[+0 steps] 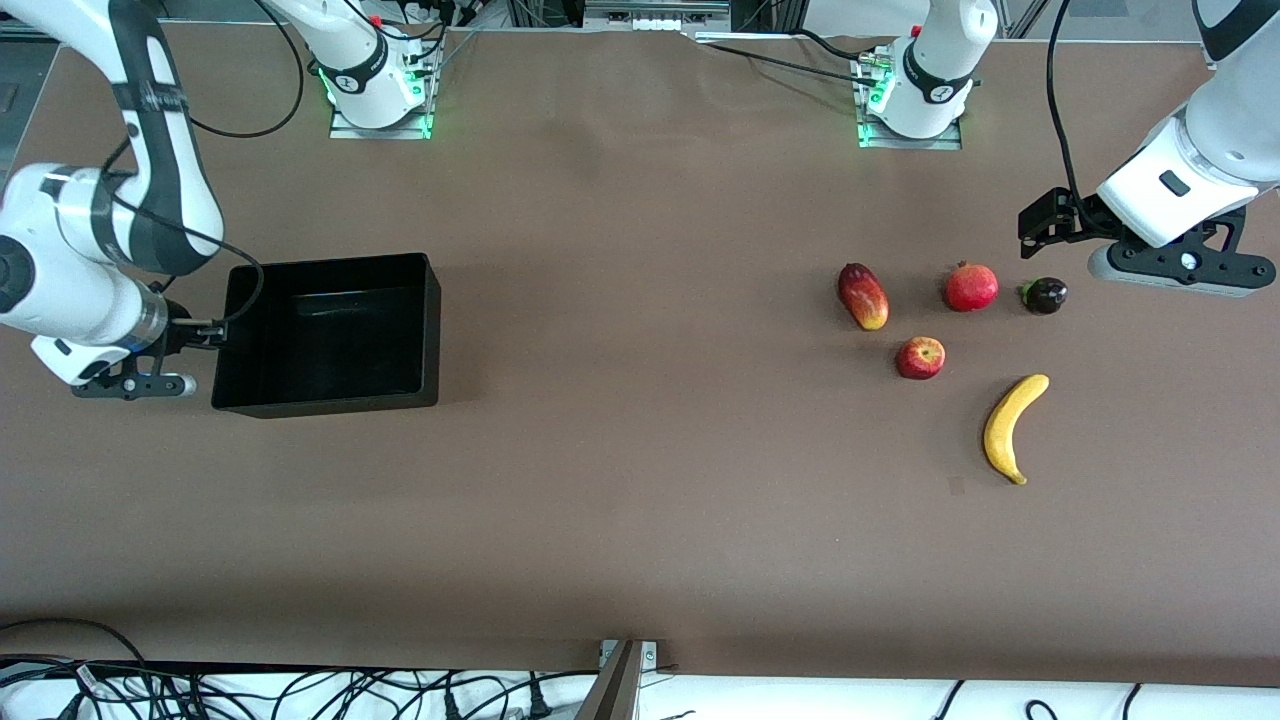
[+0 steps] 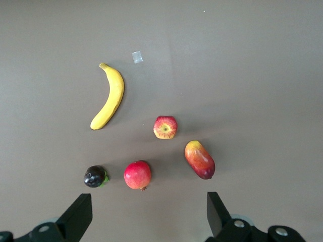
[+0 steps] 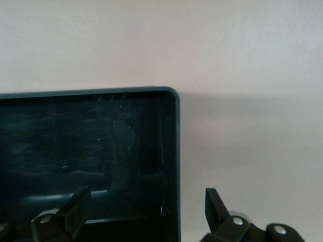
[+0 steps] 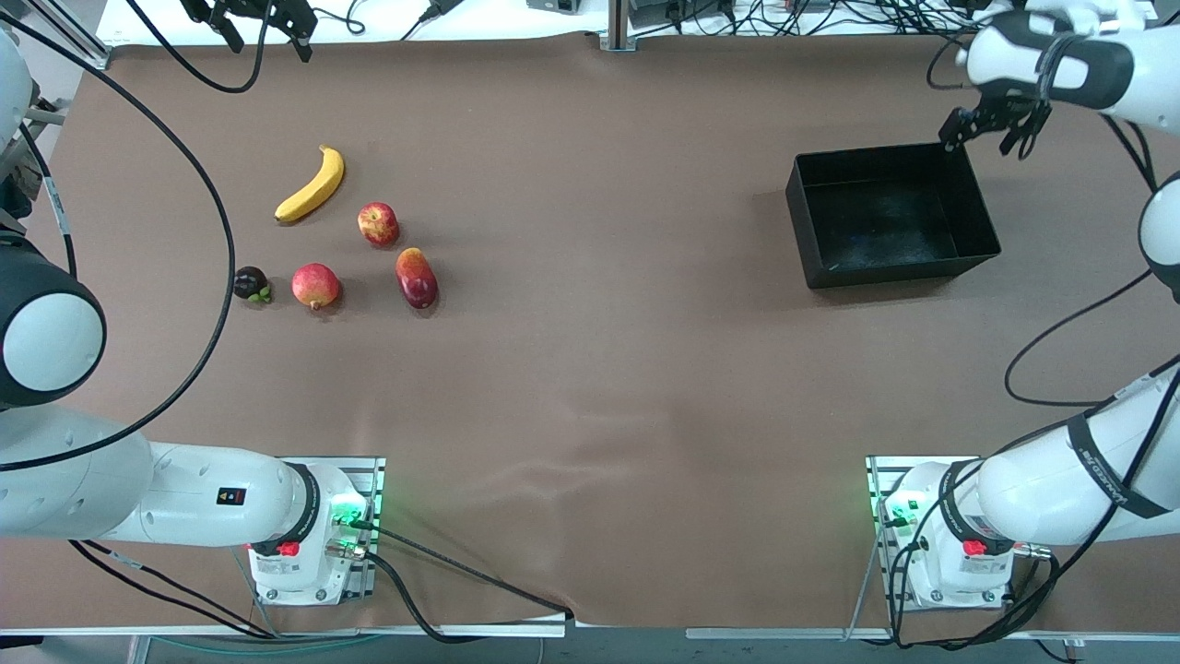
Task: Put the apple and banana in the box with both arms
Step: 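Grasp the black box wall with the right gripper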
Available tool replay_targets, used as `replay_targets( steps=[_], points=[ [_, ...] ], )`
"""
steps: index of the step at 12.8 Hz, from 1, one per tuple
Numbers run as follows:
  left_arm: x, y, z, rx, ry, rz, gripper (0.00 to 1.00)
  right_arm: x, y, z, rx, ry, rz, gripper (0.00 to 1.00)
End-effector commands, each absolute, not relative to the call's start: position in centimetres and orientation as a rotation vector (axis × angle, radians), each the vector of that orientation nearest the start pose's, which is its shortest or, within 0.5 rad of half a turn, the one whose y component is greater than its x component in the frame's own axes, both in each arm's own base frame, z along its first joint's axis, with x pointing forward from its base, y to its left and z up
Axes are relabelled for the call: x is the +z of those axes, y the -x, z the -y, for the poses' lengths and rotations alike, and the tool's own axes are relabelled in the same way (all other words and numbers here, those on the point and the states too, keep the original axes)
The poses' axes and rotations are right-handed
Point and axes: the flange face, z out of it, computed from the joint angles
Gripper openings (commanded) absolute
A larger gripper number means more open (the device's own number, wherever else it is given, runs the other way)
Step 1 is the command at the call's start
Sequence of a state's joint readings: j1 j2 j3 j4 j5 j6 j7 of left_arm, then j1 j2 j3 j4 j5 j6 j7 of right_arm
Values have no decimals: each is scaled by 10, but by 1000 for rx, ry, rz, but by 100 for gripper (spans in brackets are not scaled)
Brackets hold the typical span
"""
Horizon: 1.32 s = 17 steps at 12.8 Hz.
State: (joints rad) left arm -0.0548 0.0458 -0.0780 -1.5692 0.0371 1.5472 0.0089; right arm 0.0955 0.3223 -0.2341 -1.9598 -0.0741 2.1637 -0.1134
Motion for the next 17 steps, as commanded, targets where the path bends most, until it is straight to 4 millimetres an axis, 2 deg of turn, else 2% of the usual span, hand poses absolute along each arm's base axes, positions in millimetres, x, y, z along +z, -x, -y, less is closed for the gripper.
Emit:
replay_targets(
  steps=[1, 2, 4, 5, 6, 8, 12, 13, 17],
  points=[
    [603, -562, 70, 109, 3083, -215, 100, 273, -573, 98, 179, 3235, -13, 100],
    [603, -562, 71, 109, 3083, -215, 100, 263, -569, 102, 187, 3235, -24, 100],
    [603, -561, 72, 111, 3084, -217, 100, 259, -565, 107, 200, 3232, -33, 100],
    [604, -561, 72, 111, 3084, -219, 100, 250, -559, 108, 222, 3229, -35, 97],
    [603, -561, 71, 120, 3082, -217, 100, 244, -554, 111, 218, 3228, -41, 89],
    [602, -561, 71, 123, 3082, -219, 100, 239, -548, 117, 233, 3223, -16, 63],
    [602, -562, 72, 123, 3082, -217, 100, 238, -544, 121, 253, 3217, -13, 3],
    [602, -562, 72, 123, 3083, -215, 100, 240, -543, 123, 253, 3215, -18, 0],
    [602, -562, 72, 123, 3083, -226, 100, 242, -543, 124, 253, 3215, -24, 0]
  ],
)
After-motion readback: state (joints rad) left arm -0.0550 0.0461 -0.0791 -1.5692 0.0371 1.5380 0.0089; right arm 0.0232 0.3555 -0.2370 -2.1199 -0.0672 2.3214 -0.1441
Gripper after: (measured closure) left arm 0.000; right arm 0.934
